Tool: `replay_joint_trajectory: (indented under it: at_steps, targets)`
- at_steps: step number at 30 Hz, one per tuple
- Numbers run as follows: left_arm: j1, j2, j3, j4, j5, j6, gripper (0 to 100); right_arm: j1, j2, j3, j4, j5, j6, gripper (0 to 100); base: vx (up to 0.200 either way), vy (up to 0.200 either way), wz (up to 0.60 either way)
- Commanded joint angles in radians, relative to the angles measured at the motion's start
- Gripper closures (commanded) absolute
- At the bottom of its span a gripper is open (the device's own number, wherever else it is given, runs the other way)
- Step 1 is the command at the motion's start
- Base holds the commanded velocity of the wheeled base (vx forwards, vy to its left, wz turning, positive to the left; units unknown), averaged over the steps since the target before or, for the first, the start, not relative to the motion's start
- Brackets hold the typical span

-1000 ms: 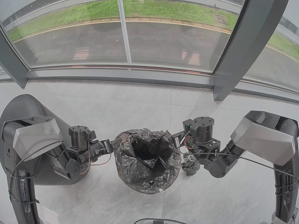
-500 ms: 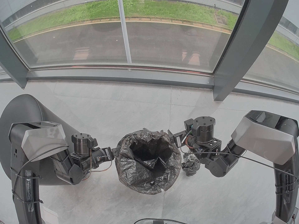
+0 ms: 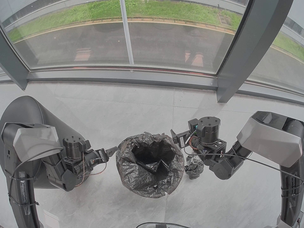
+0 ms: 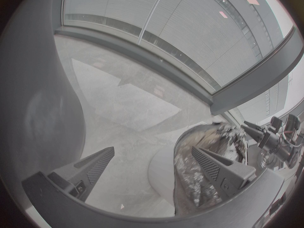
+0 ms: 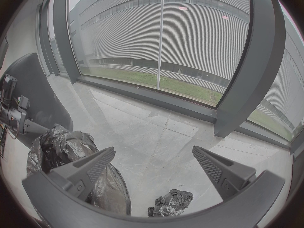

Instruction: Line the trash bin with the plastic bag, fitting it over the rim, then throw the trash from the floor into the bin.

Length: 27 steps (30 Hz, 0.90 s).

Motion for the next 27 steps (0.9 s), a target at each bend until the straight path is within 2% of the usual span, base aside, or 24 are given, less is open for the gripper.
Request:
replay_joint_trajectory:
  at_steps: [1,2,8,9,10,14,18,20,23,27]
  targets:
    - [0.012,-0.212,0.064,0.001,0.0,-0.007,0,0.007,-0.069,0.023,-0.011,-0.001,0.017,0,0.0,0.0,0.0]
    - [0.012,-0.224,0.065,0.004,0.0,-0.007,0,0.007,-0.072,0.023,-0.011,-0.001,0.022,0,0.0,0.0,0.0]
    - [-0.062,-0.452,0.111,0.08,-0.001,-0.004,0,0.032,-0.164,0.082,-0.011,-0.008,0.21,0,0.0,0.0,0.0]
    - [-0.062,-0.452,0.111,0.08,-0.001,-0.004,0,0.032,-0.164,0.082,-0.011,-0.008,0.21,0,0.0,0.0,0.0]
    - [-0.11,-0.491,0.122,0.11,-0.011,0.001,0,0.038,-0.183,0.094,-0.013,-0.014,0.272,0,0.0,0.0,0.0]
    - [-0.275,-0.492,0.137,0.182,-0.003,0.041,0,0.038,-0.214,0.109,-0.031,-0.014,0.373,0,0.0,0.0,0.0]
    - [-0.421,-0.437,0.14,0.199,0.008,0.079,0,0.025,-0.218,0.106,-0.031,-0.014,0.401,0,0.0,0.0,0.0]
    - [-0.479,-0.377,0.124,0.188,0.045,0.079,0,0.013,-0.226,0.102,-0.031,-0.014,0.404,0,0.0,0.0,0.0]
    - [-0.524,-0.276,0.098,0.158,0.098,0.079,0,0.009,-0.232,0.1,-0.033,-0.014,0.404,0,0.0,0.0,0.0]
    - [-0.544,-0.173,0.096,0.089,0.126,0.079,0,0.007,-0.226,0.099,-0.031,-0.014,0.404,0,0.0,0.0,0.0]
